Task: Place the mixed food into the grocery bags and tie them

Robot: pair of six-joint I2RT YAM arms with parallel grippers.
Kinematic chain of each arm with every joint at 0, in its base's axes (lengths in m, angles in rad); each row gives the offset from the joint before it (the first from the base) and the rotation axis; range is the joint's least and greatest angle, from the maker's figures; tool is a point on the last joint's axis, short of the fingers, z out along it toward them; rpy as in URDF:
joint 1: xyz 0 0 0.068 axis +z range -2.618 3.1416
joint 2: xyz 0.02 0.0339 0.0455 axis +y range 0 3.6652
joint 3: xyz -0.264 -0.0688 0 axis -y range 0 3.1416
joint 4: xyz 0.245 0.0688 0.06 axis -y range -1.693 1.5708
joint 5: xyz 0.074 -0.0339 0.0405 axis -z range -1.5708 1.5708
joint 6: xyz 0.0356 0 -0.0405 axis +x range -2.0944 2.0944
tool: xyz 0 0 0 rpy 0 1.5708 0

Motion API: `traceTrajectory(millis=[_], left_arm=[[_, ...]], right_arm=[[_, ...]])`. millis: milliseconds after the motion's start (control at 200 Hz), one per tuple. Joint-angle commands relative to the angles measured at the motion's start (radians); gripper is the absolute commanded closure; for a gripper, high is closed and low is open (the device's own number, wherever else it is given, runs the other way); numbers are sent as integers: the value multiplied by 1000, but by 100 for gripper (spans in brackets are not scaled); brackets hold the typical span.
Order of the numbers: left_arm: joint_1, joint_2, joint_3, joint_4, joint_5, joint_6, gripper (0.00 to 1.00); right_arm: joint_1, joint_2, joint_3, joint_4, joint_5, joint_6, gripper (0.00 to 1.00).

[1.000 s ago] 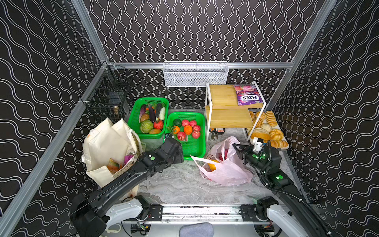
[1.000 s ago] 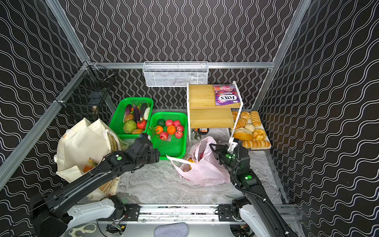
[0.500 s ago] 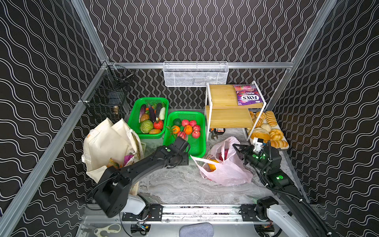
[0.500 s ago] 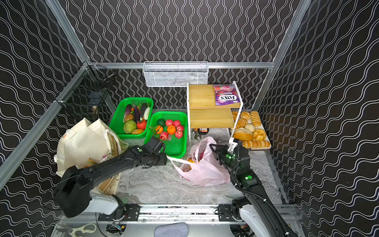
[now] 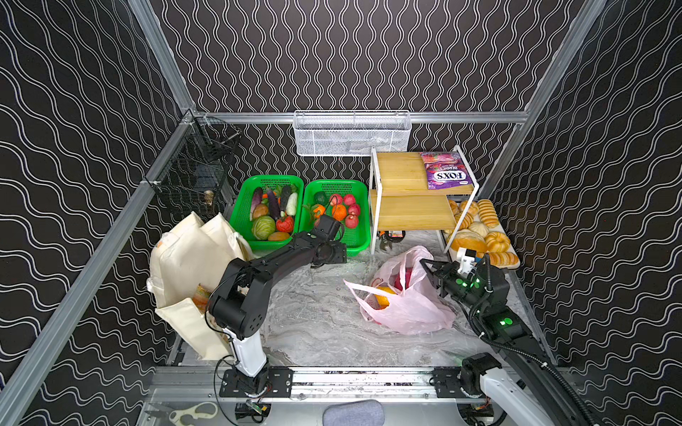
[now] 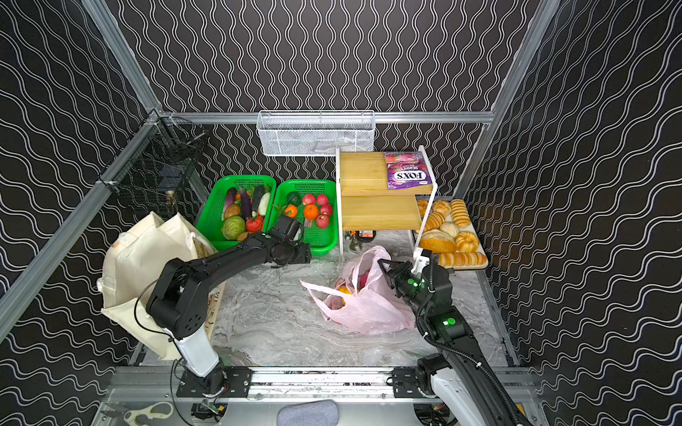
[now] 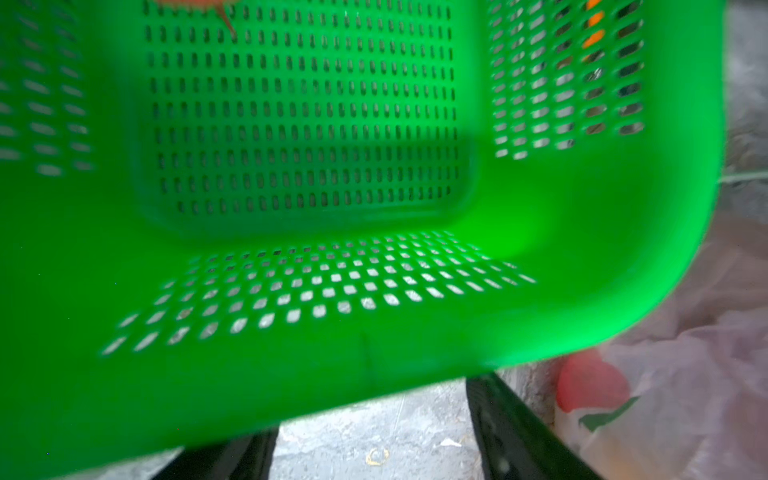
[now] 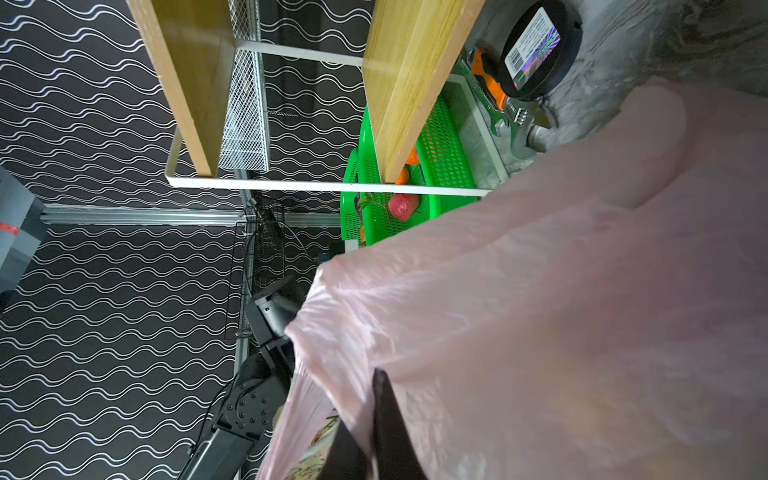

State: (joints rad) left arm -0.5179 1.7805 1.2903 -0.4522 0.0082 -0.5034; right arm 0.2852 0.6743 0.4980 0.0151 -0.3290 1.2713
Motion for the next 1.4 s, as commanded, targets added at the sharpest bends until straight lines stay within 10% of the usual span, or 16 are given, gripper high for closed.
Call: traceTrajectory(millis=[0, 370, 1006, 1397], left_arm=[[0, -66, 32, -37, 48, 49, 25], [-82, -552, -182, 246, 541, 115, 20], [-496, -385, 6, 106, 300, 205, 13], [-496, -371, 73, 54, 182, 205, 100]], right_arm=[[-1, 8, 0, 15, 0, 1, 92], [-1, 47, 19, 37, -16, -10, 92], [-1, 31, 27, 9, -21, -6, 92], [0, 7, 30, -2, -19, -40, 92]])
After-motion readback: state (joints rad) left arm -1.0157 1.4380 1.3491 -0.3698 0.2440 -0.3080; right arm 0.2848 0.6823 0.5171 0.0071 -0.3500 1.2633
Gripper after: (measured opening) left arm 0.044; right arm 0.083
